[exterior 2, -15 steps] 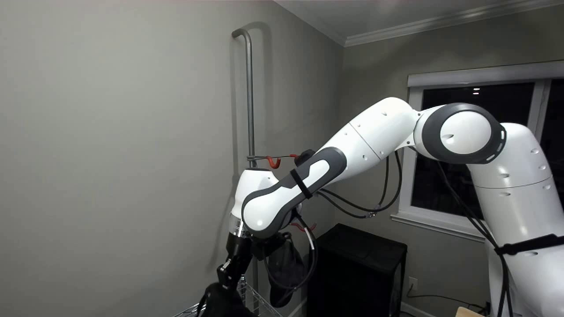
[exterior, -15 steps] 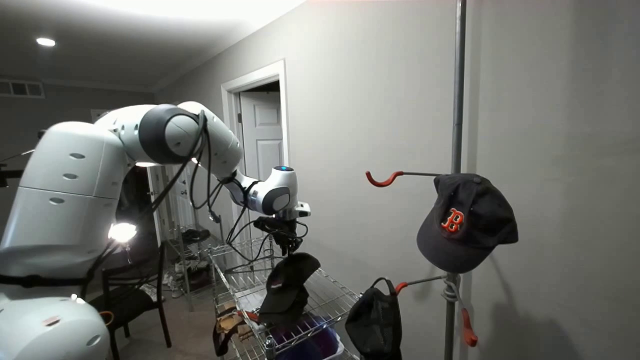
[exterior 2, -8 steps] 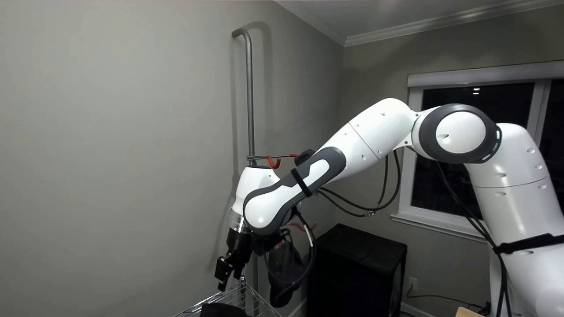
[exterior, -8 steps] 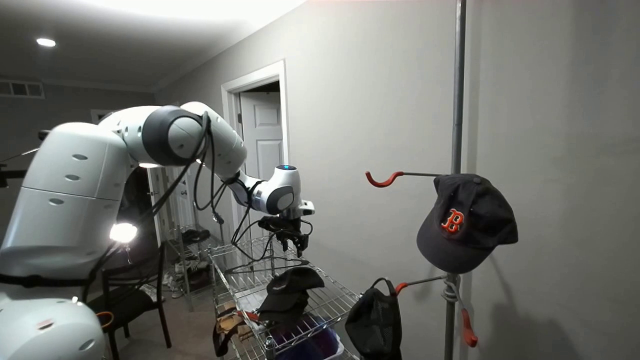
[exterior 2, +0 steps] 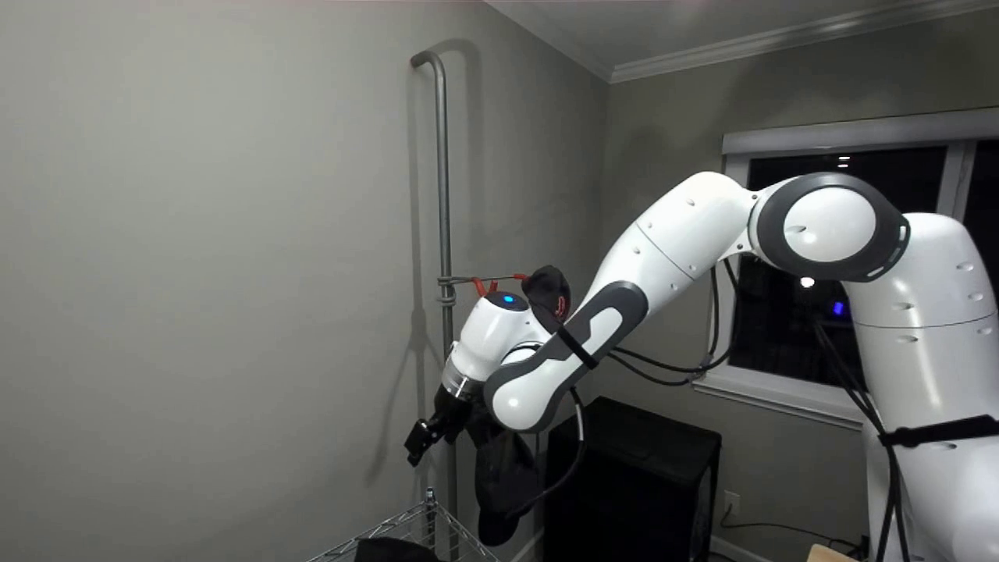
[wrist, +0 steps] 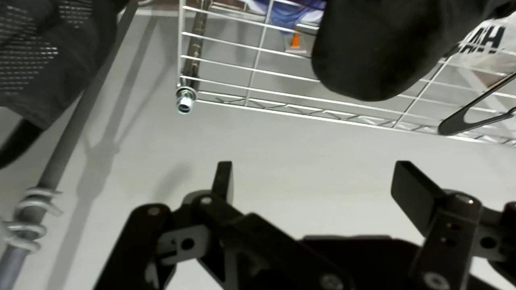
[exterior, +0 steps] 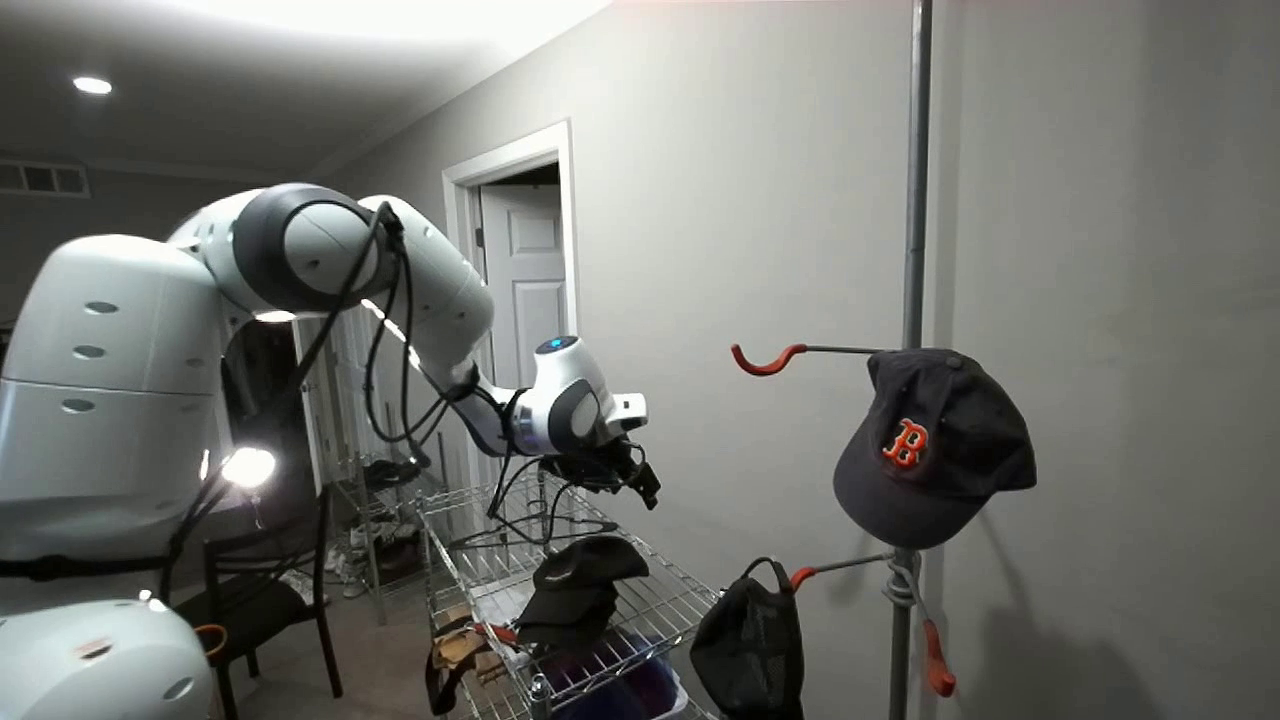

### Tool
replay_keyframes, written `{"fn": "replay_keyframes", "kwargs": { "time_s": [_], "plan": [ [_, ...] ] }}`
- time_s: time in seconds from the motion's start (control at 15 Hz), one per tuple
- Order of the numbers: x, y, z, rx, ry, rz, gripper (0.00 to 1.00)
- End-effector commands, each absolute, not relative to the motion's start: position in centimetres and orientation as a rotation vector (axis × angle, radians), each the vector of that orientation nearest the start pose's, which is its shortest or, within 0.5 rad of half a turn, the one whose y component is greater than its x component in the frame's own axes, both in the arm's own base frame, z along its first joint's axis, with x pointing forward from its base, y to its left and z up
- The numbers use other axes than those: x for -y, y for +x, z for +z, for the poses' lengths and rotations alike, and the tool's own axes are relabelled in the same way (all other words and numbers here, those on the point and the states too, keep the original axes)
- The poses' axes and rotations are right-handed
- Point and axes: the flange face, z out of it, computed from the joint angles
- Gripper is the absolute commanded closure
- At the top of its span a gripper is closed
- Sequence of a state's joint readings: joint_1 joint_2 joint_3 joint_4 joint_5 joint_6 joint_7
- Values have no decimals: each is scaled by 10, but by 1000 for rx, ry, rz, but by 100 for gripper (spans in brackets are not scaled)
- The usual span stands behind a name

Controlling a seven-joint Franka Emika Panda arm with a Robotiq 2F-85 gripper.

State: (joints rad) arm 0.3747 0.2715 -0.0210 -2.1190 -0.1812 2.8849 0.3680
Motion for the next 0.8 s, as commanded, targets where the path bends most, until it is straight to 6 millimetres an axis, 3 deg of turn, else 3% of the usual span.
{"fn": "replay_keyframes", "kwargs": {
  "time_s": [0.0, 0.33, 0.73],
  "plan": [
    [-162, 532, 353, 12, -2929, -910, 0],
    [-67, 530, 373, -304, -2937, -1066, 0],
    [21, 518, 386, -689, -2866, -1127, 0]
  ]
}}
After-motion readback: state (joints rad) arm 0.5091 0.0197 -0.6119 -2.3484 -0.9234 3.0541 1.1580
